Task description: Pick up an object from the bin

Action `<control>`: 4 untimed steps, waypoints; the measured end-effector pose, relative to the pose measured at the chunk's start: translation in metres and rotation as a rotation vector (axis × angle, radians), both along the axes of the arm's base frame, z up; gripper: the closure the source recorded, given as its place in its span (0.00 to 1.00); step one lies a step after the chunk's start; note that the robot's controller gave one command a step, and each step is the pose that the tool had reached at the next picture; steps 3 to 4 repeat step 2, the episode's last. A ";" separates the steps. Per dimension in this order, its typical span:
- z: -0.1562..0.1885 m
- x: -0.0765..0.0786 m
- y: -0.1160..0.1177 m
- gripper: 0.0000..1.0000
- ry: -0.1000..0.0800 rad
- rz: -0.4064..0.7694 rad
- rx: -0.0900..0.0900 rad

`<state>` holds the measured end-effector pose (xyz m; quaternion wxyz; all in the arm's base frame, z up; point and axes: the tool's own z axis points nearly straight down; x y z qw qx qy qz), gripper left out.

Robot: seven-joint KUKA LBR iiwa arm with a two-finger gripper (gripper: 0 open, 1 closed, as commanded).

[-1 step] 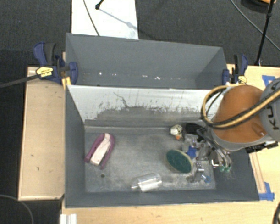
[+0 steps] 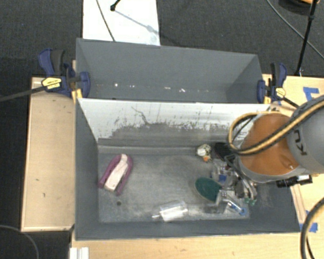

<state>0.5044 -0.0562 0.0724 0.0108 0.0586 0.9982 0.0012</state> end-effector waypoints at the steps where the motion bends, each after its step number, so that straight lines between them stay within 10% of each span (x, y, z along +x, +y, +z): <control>1: 0.003 0.000 0.000 1.00 -0.001 0.005 -0.002; 2: 0.156 0.025 0.004 1.00 0.010 -0.050 -0.001; 4: 0.156 0.025 0.004 1.00 0.010 -0.050 -0.001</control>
Offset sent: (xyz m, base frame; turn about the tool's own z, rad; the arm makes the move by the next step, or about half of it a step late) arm 0.0000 0.0000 0.0000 0.0000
